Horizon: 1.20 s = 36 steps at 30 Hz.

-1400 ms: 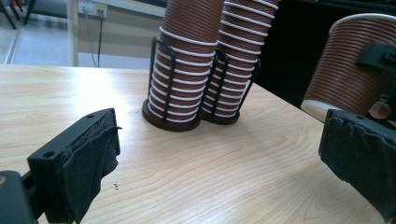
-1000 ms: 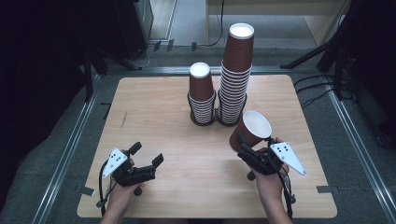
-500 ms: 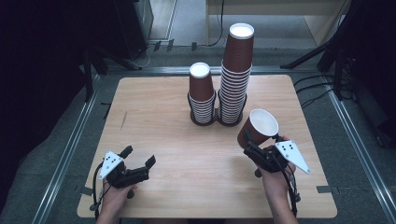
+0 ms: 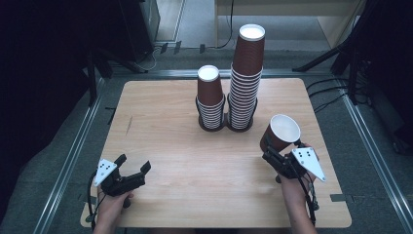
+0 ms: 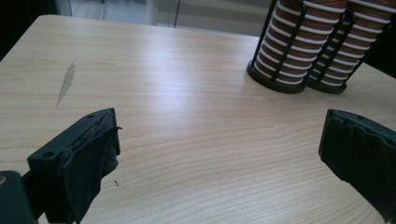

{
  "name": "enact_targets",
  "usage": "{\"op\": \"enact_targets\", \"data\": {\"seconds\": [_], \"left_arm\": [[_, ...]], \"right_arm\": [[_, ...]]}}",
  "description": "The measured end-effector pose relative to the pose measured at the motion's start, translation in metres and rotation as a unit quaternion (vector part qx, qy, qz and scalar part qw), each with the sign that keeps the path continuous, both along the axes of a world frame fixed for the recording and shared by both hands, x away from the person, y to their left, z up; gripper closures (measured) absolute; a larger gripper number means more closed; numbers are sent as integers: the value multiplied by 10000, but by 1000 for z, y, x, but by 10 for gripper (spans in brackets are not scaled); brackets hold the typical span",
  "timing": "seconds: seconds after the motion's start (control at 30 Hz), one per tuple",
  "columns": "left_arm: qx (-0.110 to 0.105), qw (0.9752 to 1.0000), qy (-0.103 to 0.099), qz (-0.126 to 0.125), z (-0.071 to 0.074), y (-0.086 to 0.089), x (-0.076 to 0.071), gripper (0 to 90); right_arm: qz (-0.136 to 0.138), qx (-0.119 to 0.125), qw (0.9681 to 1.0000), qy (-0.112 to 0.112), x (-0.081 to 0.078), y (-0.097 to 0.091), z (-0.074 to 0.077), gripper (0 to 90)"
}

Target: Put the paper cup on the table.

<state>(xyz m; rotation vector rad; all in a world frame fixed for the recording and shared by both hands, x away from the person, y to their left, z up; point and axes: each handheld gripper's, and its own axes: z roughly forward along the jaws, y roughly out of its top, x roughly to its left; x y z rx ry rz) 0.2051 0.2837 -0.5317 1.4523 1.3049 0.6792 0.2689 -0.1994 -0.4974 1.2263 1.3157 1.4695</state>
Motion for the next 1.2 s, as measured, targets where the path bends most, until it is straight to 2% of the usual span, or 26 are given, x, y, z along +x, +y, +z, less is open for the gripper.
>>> {"op": "enact_targets", "data": {"seconds": [0.17,0.23,0.4,0.57,0.63,0.73,0.83,0.93,1.0,1.2], "left_arm": [[62,9999,85,67,-4,4,1,0],[114,9998,60,143,-5,7,1,0],[61,9995,93,280,-5,18,-1,0],[26,9989,148,437,-6,27,-1,0],[66,9986,223,480,-7,29,-1,0],[253,9978,270,544,-9,30,-2,0],[306,9971,265,647,-10,30,-2,0],[192,9977,250,607,-11,32,-3,0],[146,9978,256,591,-12,33,-3,0],[258,9980,278,506,-15,30,-3,0]], "right_arm": [[-96,-186,9998,42,5,-8,-9,131],[-147,-276,9995,26,6,-10,-12,133],[-246,-275,9993,19,9,-17,-21,133],[-113,-228,9997,-14,12,-18,-27,132],[-70,-250,9997,18,13,-17,-29,132],[-98,-323,9994,101,14,-17,-31,131],[-167,-266,9994,166,16,-21,-32,131],[-256,-219,9991,239,18,-25,-33,131],[-301,-209,9987,365,19,-27,-33,132],[-415,-253,9975,518,23,-31,-40,132]]}}
